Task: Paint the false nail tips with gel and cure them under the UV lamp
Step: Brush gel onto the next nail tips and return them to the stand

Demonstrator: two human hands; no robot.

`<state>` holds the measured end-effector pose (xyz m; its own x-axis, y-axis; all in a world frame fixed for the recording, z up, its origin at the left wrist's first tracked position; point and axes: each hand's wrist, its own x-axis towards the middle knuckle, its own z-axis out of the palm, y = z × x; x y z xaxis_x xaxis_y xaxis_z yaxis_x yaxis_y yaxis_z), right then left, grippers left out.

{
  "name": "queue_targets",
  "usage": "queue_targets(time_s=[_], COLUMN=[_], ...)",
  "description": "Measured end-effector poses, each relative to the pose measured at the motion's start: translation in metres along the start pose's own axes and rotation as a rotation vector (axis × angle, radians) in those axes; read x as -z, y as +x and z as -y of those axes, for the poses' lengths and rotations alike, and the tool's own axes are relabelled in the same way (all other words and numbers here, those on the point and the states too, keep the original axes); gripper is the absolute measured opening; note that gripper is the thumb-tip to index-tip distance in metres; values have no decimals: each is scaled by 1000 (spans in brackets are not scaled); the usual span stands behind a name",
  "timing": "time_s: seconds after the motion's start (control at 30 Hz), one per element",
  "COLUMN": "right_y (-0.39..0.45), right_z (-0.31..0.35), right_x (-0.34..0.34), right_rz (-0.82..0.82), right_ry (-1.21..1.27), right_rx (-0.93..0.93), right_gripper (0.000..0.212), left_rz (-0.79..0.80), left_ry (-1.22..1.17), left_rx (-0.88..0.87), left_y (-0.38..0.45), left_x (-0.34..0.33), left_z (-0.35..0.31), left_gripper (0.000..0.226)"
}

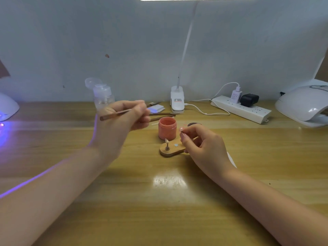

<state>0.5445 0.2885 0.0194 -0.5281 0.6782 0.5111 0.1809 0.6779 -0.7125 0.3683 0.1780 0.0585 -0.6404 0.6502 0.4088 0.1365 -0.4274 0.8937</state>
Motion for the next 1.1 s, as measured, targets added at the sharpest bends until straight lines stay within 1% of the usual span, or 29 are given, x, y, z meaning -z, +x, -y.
queue_targets(time_s=[0.07, 0.17, 0.27, 0.4, 0.5, 0.6, 0.77, 0.93, 1.03, 1.1], right_y=[1, 1, 1, 2, 2, 2, 2, 1, 2, 2], right_z=[0, -1, -2, -2, -2, -2, -3, -4, -4, -4], right_x=[0, 0, 0, 0, 0, 0, 0, -1, -1, 0], right_rz=[2, 1, -14, -10, -2, 5, -1, -6, -3, 0], right_ry=[9, 16, 20, 9, 5, 4, -4, 22, 26, 29], right_rx=[-12, -18, -17, -10, -12, -2, -1, -4, 5, 11], right_gripper=[7, 8, 9, 10, 10, 10, 10, 9, 9, 10], left_rz=[82, 189, 213, 255, 275, 272, 308, 247, 251, 267], left_ry=[109, 225, 296, 397, 415, 405, 400, 389, 442, 469], left_rx=[-108, -196, -215, -286, -324, -311, -301, -318, -345, -365], left_y=[-21, -44, -54, -58, -58, -59, -60, -62, -61, -61], left_x=[-3, -8, -10, -11, -10, -11, -9, -11, -14, -12], left_z=[1, 4, 7, 10, 11, 14, 13, 9, 9, 9], left_gripper=[12, 8, 15, 18, 19, 19, 11, 10, 17, 10])
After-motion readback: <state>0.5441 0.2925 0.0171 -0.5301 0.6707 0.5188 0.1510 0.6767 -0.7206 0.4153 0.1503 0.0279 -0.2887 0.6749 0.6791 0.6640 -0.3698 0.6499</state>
